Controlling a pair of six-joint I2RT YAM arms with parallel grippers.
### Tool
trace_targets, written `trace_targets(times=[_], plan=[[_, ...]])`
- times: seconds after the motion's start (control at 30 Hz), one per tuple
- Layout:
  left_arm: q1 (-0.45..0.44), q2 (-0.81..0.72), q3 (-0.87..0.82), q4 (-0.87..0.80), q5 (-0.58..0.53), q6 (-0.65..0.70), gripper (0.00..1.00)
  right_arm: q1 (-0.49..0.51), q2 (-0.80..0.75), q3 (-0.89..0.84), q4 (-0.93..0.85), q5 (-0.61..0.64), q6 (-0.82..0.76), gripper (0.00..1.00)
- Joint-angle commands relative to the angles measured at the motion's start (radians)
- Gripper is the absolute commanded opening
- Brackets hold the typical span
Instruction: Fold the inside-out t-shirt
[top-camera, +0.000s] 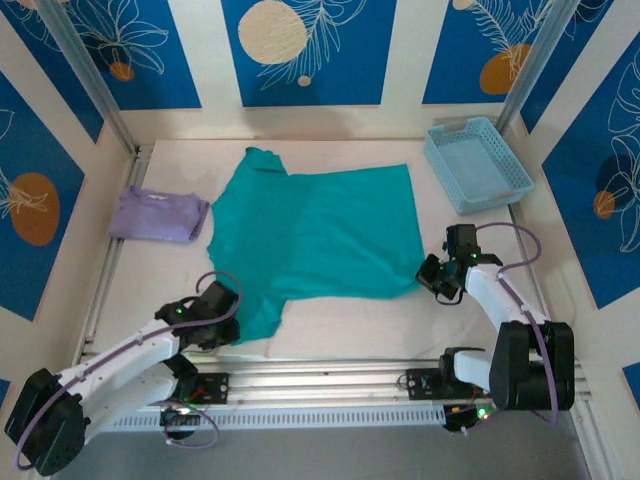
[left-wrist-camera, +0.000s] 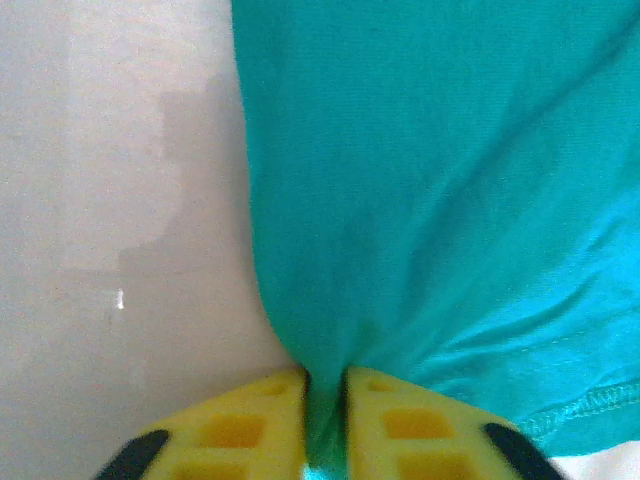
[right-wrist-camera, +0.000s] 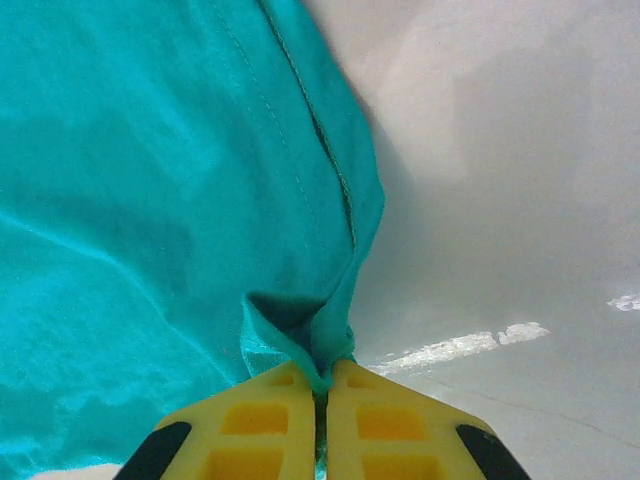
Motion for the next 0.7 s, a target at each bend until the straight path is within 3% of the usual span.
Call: trace_targets(times=[0.0,0.07,0.23,0.4,0.67], plan=[[-0.018,-0.004,-0.046,0.041,0.067,-0.009,0.05,-0.007,-0.016,-0.016,-0.011,-0.039,-0.017,0.09],[-0.017,-0.029,-0.038,0.022,0.058,-0.009,0.0,-0.016,-0.022,-0.02,-0.024,-0.055,-0.019,0.09],[0.011,-0.127,0.035,-0.043,0.047,0.003,0.0,-0.07,-0.11,-0.032,-0.071,-0.068,-0.03,0.1],[0.185,-0.131,0.161,-0.049,0.152,0.13,0.0,-0.121,-0.16,-0.006,-0.029,-0.124,-0.035,0.12],[0.431,0.096,0.357,0.089,0.328,0.308,0.0,-0.114,0.075,0.163,0.051,-0.146,-0.078,0.14]])
